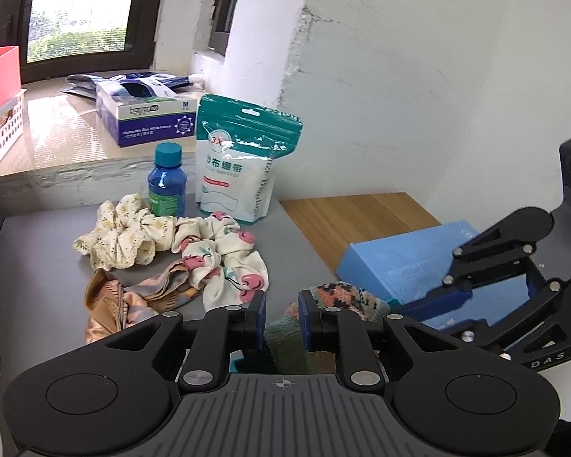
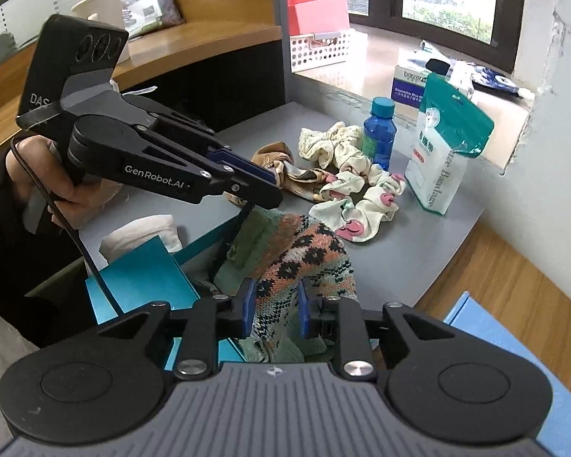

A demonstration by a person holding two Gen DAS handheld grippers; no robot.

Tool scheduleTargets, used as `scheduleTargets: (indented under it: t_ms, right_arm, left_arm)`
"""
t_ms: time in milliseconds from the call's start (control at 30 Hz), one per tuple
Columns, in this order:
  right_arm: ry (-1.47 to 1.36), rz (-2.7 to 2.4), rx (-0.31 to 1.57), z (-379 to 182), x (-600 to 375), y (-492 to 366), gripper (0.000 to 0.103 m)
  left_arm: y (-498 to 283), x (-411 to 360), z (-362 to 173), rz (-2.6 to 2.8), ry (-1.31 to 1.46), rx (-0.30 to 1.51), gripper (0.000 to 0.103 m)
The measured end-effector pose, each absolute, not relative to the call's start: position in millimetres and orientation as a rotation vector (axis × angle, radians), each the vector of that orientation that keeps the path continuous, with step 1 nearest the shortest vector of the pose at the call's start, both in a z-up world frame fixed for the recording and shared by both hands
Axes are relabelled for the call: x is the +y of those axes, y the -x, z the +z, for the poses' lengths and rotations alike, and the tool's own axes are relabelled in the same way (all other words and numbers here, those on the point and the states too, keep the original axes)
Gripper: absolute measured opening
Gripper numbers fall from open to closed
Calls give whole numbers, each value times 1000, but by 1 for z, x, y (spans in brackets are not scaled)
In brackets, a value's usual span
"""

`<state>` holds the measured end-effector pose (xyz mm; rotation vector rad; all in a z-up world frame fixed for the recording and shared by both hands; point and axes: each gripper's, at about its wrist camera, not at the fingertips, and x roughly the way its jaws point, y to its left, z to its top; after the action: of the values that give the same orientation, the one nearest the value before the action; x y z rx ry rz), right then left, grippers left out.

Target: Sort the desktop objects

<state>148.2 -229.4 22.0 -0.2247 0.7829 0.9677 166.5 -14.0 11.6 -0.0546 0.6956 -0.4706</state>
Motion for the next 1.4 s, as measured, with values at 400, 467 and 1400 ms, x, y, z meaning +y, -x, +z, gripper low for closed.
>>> scheduleTargets:
  t_ms: [400, 467, 1400]
  right_arm:
    - [186, 843, 734, 13, -218, -184, 11]
    - [194, 849, 758, 5, -215, -185, 11]
    - [273, 964, 908, -26, -195, -173, 11]
  left_arm:
    - [-165, -20, 0, -501, 56, 730, 17]
    - [-162, -19, -2, -505, 57, 737, 17]
    - [-155, -40, -31, -434, -38, 817, 18]
